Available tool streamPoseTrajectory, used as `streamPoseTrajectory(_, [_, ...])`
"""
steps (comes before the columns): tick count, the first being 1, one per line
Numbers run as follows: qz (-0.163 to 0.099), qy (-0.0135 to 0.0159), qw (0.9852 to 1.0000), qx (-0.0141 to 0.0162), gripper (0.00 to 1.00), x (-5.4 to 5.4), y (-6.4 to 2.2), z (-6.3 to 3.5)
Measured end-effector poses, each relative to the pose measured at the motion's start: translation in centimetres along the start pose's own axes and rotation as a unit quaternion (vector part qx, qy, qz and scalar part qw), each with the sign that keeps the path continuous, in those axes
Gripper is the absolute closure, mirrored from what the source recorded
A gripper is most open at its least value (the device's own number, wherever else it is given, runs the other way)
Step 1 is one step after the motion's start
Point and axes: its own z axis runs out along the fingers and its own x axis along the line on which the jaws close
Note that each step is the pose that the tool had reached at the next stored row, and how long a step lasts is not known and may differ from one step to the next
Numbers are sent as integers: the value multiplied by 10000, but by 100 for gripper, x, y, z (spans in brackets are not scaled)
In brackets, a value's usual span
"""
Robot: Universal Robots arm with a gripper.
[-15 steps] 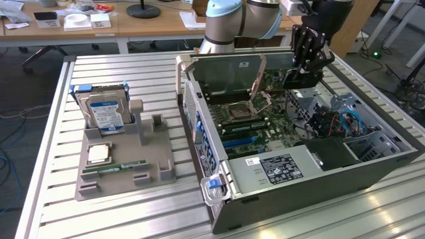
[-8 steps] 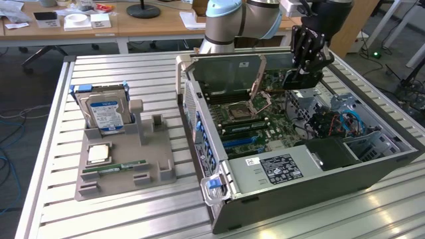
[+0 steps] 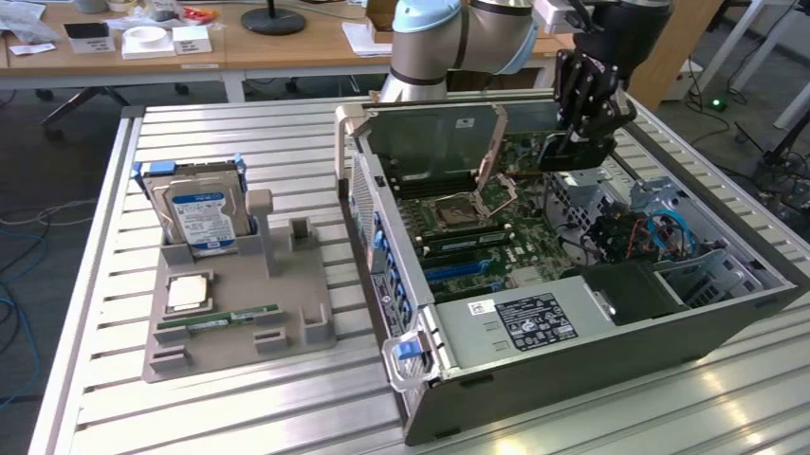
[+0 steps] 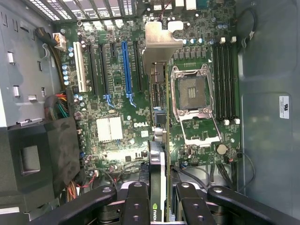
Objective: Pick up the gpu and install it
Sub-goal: 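Insert the gpu into the slot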
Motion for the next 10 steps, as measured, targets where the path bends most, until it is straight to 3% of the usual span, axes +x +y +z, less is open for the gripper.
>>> streamPoseTrajectory(10, [0,0,10000,0,73,1,4,21])
